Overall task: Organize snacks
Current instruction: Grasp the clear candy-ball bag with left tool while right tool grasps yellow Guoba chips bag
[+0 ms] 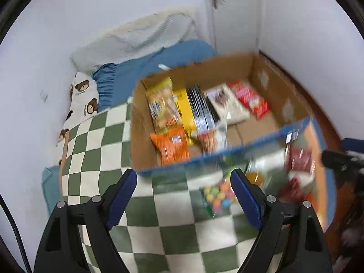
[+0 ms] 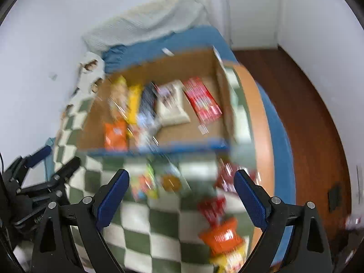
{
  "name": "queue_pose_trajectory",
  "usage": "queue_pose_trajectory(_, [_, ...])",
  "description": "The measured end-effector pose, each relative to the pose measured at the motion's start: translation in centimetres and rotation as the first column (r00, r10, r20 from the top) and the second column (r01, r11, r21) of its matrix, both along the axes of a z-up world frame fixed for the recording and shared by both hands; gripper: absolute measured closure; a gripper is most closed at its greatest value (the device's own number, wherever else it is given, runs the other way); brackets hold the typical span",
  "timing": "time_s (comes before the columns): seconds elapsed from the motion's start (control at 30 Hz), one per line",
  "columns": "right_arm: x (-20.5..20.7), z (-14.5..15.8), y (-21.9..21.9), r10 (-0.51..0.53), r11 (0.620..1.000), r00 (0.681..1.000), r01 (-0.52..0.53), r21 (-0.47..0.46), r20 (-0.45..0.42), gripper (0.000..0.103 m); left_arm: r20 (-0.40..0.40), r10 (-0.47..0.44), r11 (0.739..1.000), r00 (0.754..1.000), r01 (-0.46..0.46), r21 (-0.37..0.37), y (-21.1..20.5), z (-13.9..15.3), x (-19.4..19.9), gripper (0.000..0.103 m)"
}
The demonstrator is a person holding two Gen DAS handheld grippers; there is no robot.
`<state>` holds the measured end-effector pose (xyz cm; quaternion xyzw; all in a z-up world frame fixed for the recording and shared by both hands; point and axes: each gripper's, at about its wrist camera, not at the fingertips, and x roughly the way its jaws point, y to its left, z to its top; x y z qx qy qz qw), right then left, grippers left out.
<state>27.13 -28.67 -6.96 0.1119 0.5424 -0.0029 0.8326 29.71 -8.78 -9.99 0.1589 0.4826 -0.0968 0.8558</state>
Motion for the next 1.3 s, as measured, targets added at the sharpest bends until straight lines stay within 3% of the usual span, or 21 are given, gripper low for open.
queue_pose_trajectory(0.13, [-4.2,-5.9,-4.5,-0.135,0.989,0.977,0.143,0.04,-0.164,0.008,-0.087,-0.067,0.995,0.994,0.073,0.075,-0.8,-4.0,-0.2,0.019])
queue_pose_trajectory(0.27, [-8.7,-9.7,-7.4,-0.23,0.968,0.939,0.248,0.043,-0.254,0.008,-0.131,-0.113,0.983,0.985,0.13,0.132,-1.4,-6.6,-0.1,0.019])
queue_pose_trajectory(0.47, [-12.5,-14.8,-6.0,-0.122,0.992,0.926,0.129,-0.004,-0.357,0.008,-0.217,-0.182,0.959,0.959,0.222,0.174,-2.7,-9.9,-0.6,0.019])
queue_pose_trajectory(0.6, [-12.8,-18.0,-5.4,-0.107,0.994,0.915,0.113,-0.006,-0.389,0.028,-0.258,-0.214,0.941,0.942,0.27,0.204,-3.2,-12.0,-1.3,0.019])
queue_pose_trajectory(0.67, [-12.8,-18.8,-5.4,-0.121,0.991,0.919,0.131,0.002,-0.375,0.03,-0.261,-0.225,0.932,0.939,0.286,0.224,-3.3,-12.7,-1.1,0.019])
queue_pose_trajectory(0.77, [-12.6,-18.8,-5.1,-0.131,0.99,0.926,0.138,-0.005,-0.353,0.032,-0.257,-0.259,0.906,0.931,0.326,0.268,-4.2,-13.5,-0.6,0.019])
queue_pose_trajectory(0.83, [-12.4,-18.5,-4.8,-0.13,0.99,0.932,0.138,-0.002,-0.34,0.033,-0.251,-0.304,0.875,0.919,0.374,0.308,-5.2,-13.9,-0.3,0.019])
queue_pose_trajectory(1.0, [-11.5,-17.7,-3.6,-0.106,0.993,0.941,0.114,0.005,-0.323,0.035,-0.282,-0.436,0.76,0.854,0.518,0.393,-8.7,-15.7,-0.7,0.019])
queue_pose_trajectory(1.07, [-11.1,-17.5,-3.2,-0.099,0.994,0.943,0.107,0.005,-0.317,0.035,-0.29,-0.472,0.741,0.833,0.553,0.382,-9.6,-16.1,-0.9,0.022])
queue_pose_trajectory(1.1, [-10.9,-17.4,-3.0,-0.093,0.995,0.944,0.1,0.009,-0.316,0.035,-0.294,-0.479,0.741,0.827,0.56,0.37,-9.9,-16.2,-1.0,0.027])
queue_pose_trajectory(1.13, [-10.8,-17.2,-2.8,-0.09,0.995,0.946,0.099,0.012,-0.313,0.035,-0.317,-0.477,0.746,0.819,0.569,0.346,-10.1,-16.5,-1.1,0.042])
queue_pose_trajectory(1.2, [-10.6,-16.9,-2.1,-0.076,0.996,0.95,0.083,0.011,-0.303,0.035,-0.333,-0.45,0.766,0.828,0.55,0.333,-10.3,-16.8,-1.4,0.045])
queue_pose_trajectory(1.3, [-10.0,-16.5,-1.4,-0.066,0.997,0.954,0.073,0.015,-0.293,0.036,-0.353,-0.389,0.83,0.851,0.49,0.266,-9.4,-16.9,-1.9,0.045])
